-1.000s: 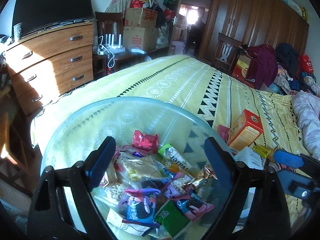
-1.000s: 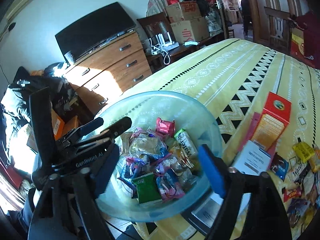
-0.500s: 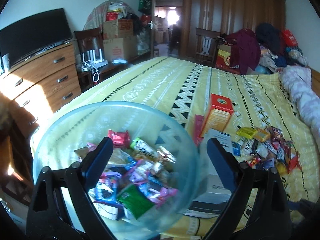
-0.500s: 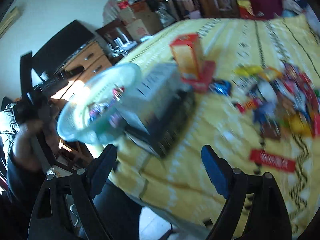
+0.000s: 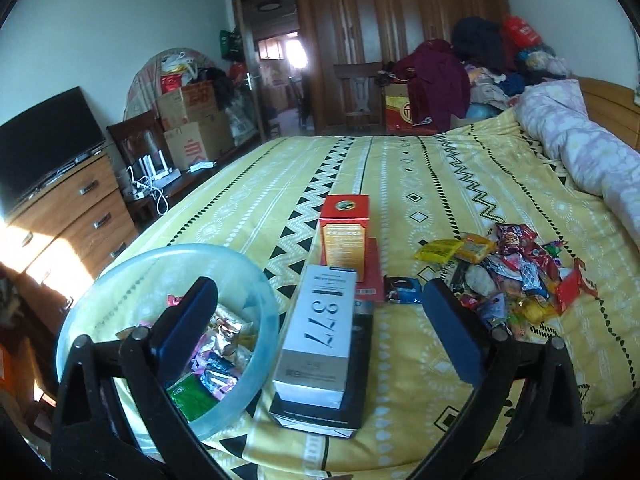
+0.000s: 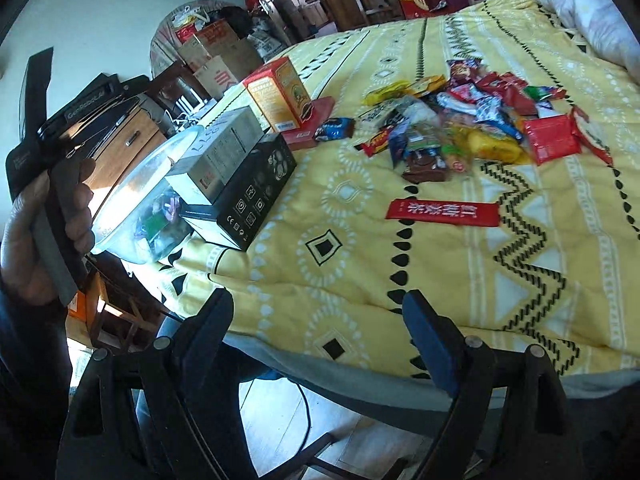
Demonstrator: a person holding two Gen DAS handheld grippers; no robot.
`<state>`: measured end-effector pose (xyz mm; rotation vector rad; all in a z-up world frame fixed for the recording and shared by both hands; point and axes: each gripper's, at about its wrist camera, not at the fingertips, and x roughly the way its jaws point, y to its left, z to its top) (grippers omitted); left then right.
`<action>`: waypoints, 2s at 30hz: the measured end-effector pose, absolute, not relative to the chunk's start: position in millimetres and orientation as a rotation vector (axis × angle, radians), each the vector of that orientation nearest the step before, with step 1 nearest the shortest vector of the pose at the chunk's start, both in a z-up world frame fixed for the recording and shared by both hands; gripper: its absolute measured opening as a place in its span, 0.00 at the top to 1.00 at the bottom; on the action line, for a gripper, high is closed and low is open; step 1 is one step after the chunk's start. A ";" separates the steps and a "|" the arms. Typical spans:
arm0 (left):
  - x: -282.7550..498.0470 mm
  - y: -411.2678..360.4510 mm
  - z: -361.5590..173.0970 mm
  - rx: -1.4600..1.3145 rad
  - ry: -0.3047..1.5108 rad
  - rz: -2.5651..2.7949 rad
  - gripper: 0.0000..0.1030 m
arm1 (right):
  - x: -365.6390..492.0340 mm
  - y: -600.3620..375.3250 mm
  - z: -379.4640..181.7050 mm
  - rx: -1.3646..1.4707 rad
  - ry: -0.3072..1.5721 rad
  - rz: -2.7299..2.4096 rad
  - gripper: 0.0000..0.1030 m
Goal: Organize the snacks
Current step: 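Move both open tools back over the snack pile on the bed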
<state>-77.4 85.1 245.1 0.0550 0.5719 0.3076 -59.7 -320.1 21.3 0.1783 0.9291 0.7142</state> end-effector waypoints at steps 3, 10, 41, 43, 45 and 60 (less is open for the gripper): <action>-76.6 75.1 247.4 0.076 0.574 0.296 0.00 | -63.5 -324.6 22.9 0.175 0.914 0.711 0.14; -76.5 58.6 249.3 0.101 0.574 0.290 0.00 | -67.8 -327.2 18.1 0.186 0.920 0.728 0.14; -61.3 37.5 225.5 0.118 0.664 0.242 0.00 | -61.4 -326.9 -9.1 0.205 0.978 0.740 0.14; -60.0 35.7 223.9 0.118 0.667 0.238 0.00 | -61.3 -326.7 -10.4 0.205 0.980 0.741 0.14; -59.7 34.6 221.2 0.115 0.670 0.228 0.00 | -60.9 -327.1 -12.7 0.205 0.984 0.739 0.14; -46.9 -25.7 168.2 0.137 0.764 -0.022 0.01 | 31.2 -377.1 -0.3 0.247 0.890 0.603 0.27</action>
